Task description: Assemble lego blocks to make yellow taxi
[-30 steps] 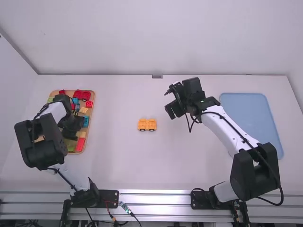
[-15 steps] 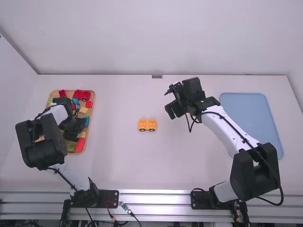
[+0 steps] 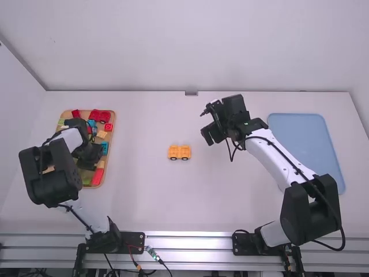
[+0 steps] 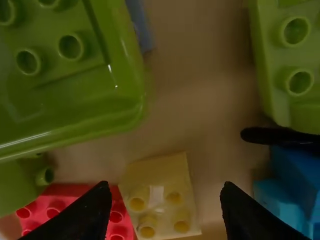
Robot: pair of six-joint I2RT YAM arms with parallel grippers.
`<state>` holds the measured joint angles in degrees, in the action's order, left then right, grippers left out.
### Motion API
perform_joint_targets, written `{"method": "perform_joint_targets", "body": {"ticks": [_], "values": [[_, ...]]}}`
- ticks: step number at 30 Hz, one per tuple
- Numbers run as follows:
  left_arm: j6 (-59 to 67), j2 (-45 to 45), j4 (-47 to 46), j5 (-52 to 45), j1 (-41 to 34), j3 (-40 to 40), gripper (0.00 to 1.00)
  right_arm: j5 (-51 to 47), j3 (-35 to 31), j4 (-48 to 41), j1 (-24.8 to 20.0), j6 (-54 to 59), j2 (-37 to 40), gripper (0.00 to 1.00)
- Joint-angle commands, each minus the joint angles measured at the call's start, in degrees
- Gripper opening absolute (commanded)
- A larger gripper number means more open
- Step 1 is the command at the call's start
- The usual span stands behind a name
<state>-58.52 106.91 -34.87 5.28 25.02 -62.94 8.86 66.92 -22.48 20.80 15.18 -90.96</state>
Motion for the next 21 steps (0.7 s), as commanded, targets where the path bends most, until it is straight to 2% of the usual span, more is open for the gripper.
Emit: {"method": "perform_joint_targets", "body": {"ticks": [1, 3, 6, 13, 16, 21], "values": [[0.5, -1.0, -0.1, 1.2, 0.1, 1.3, 0.58, 0.1, 1.8, -0.1, 0.3, -0.3, 1.2, 0.99], [0.5, -1.0, 0.0, 1.1, 0.1, 1.4, 0.58, 0.1, 1.8, -0.1, 0.3, -0.3, 1.2, 0.99], [0.5, -1.0, -0.3, 1.1, 0.1, 1.4, 0.51, 0.1, 1.8, -0.1, 0.3, -0.3, 1.2, 0.99], [0.7, -1.0, -0.7, 1.1, 0.1, 1.4, 0.50, 0.1, 1.8, -0.1, 0.3, -0.3, 1.2, 0.99], [0.6, -1.0, -0.9, 1.1, 0.1, 1.5, 0.43, 0.1, 1.8, -0.1, 0.3, -0.4, 1.2, 0.99], [0.6, -1.0, -1.2, 1.2, 0.1, 1.5, 0.42, 0.1, 1.8, -0.1, 0.3, -0.4, 1.2, 0.99]]}}
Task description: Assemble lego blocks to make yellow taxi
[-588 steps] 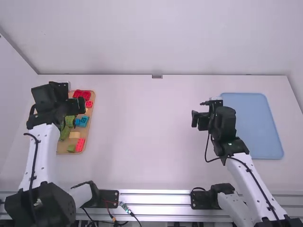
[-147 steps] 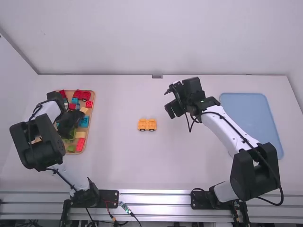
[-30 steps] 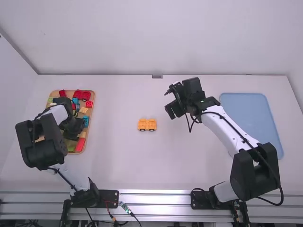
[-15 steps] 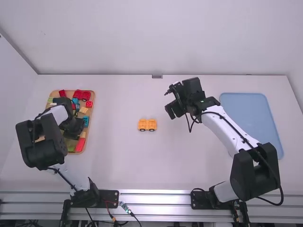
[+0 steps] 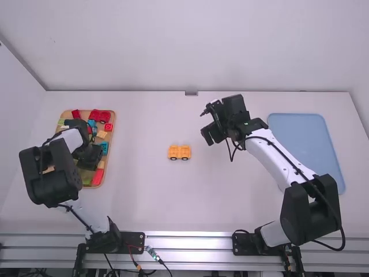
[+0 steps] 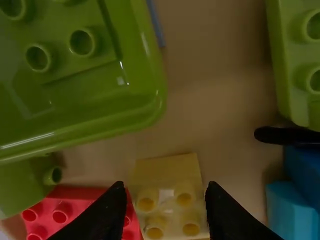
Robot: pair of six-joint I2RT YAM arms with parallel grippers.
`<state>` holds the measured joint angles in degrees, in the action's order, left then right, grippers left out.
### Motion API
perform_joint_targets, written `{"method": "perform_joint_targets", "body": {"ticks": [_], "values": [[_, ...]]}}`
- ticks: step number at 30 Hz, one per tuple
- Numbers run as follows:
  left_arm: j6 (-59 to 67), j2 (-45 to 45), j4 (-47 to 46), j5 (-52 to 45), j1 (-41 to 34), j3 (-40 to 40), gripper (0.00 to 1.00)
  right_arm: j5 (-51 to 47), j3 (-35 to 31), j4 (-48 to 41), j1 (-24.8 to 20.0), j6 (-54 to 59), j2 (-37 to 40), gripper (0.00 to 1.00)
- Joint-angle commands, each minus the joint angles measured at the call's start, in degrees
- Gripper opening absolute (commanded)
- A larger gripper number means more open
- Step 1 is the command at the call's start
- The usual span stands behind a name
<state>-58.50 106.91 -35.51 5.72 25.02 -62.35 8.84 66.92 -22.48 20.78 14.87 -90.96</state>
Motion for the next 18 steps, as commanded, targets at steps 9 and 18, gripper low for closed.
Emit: {"method": "perform_joint_targets", "body": {"ticks": [9, 18], "values": [[0.6, -1.0, -0.9, 0.9, 0.1, 0.9, 0.44, 0.1, 1.8, -0.2, 0.3, 0.0, 1.2, 0.99], [3.2, -1.0, 0.3, 0.8, 0.0, 0.9, 0.50, 0.2, 1.8, -0.1, 0.3, -0.1, 1.2, 0.99]]}}
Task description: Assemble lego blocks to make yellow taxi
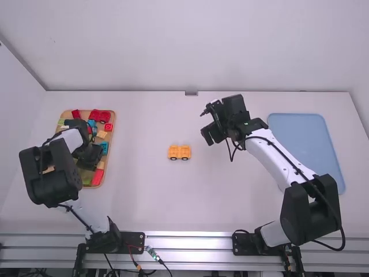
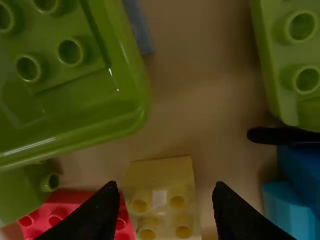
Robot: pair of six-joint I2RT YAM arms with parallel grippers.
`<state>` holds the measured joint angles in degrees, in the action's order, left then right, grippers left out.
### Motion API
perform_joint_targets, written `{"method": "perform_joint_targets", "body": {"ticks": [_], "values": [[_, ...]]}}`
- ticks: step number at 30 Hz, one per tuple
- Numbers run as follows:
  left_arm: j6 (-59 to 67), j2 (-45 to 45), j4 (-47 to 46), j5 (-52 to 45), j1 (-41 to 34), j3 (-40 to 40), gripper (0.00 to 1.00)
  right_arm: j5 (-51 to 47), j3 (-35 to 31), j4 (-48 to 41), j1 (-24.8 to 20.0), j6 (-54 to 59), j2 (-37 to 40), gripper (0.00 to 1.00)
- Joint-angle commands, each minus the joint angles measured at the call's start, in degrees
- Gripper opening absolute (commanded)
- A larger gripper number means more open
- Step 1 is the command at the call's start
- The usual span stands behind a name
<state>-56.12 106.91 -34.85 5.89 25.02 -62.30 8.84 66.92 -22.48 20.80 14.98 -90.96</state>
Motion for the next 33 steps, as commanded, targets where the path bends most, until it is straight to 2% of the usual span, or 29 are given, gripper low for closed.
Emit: {"method": "perform_joint_targets", "body": {"ticks": [1, 5, 9, 11, 15, 17, 20, 26, 30, 33], "values": [[0.9, -1.0, -0.2, 0.6, 0.1, 0.9, 0.50, 0.2, 1.8, -0.1, 0.3, -0.2, 1.2, 0.99], [1.0, -1.0, -0.1, 0.7, 0.0, 0.9, 0.54, 0.3, 1.8, -0.2, 0.3, -0.2, 1.2, 0.99], [1.0, -1.0, 0.2, 0.7, 0.4, 0.9, 0.63, 0.3, 1.8, -0.2, 0.3, -0.2, 1.2, 0.99], [1.1, -1.0, 0.2, 0.5, 0.5, 0.9, 0.63, 0.3, 1.8, -0.3, 0.3, -0.1, 1.2, 0.99], [1.1, -1.0, -0.1, 0.7, 0.1, 0.9, 0.55, 0.3, 1.8, -0.4, 0.3, -0.2, 1.2, 0.99], [1.1, -1.0, -0.1, 0.5, 0.1, 0.9, 0.48, 0.3, 1.8, -0.3, 0.3, -0.2, 1.2, 0.99], [1.1, -1.0, -0.2, 0.5, 0.0, 0.9, 0.45, 0.3, 1.8, -0.3, 0.3, -0.2, 1.2, 0.99], [1.2, -1.0, -0.6, 0.6, 0.0, 0.9, 0.28, 0.3, 1.8, -0.3, 0.3, -0.1, 1.2, 0.99], [1.1, -1.0, -0.5, 0.5, 0.0, 0.9, 0.26, 0.3, 1.8, -0.3, 0.3, -0.1, 1.2, 0.99], [1.1, -1.0, -0.5, 0.6, 0.1, 0.8, 0.19, 0.1, 1.8, -0.3, 0.3, -0.1, 1.2, 0.99]]}}
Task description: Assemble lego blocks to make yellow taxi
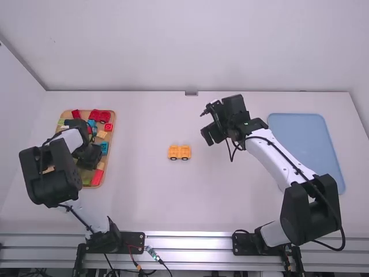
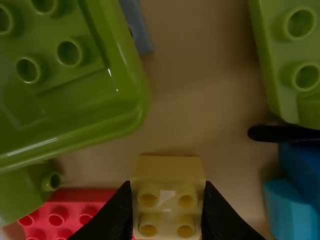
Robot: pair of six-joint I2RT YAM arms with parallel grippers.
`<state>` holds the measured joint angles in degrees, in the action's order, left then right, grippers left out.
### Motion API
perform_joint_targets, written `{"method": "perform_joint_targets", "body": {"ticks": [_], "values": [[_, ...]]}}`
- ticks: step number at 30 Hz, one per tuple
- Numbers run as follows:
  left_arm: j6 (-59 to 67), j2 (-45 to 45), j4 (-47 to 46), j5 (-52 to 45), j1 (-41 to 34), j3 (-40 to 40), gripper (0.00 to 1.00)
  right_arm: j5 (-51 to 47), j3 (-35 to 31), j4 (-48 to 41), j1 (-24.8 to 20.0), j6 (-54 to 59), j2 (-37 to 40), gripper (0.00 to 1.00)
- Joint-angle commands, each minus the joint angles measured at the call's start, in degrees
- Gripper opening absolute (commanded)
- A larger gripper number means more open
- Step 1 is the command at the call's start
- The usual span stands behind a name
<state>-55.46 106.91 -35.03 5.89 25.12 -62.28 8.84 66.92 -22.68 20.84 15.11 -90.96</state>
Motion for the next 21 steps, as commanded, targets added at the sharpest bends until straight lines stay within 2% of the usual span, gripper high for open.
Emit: {"method": "perform_joint_targets", "body": {"ticks": [1, 2, 4, 13, 14, 17, 21], "values": [[0.4, -1.0, -0.6, 0.7, 0.0, 0.5, 0.15, 0.2, 1.8, -0.2, 0.2, -0.3, 1.2, 0.99], [0.4, -1.0, -1.5, 0.8, 0.1, -0.3, 0.09, 0.2, 1.8, -0.1, 0.2, -0.3, 1.2, 0.99], [0.4, -1.0, -2.5, 0.8, -0.1, -1.5, 0.08, 0.3, 1.8, -0.2, 0.2, -0.3, 1.2, 0.99], [2.1, -1.0, -12.9, 3.5, 0.0, -11.4, 0.05, 0.2, 1.8, -0.2, 0.2, 0.1, 1.2, 0.99], [5.9, -1.0, -13.5, 2.7, -0.2, -13.3, 0.02, 0.1, 1.8, -0.1, 0.2, 0.3, 1.2, 0.99], [13.0, -1.0, -13.6, -0.2, -0.4, -16.3, 0.02, 0.1, 1.8, -0.1, 0.2, 0.4, 1.2, 0.99], [28.5, -1.0, -13.6, -7.6, -1.2, -20.4, 0.02, 0.1, 1.8, -0.1, 0.2, 0.4, 1.2, 0.99]]}}
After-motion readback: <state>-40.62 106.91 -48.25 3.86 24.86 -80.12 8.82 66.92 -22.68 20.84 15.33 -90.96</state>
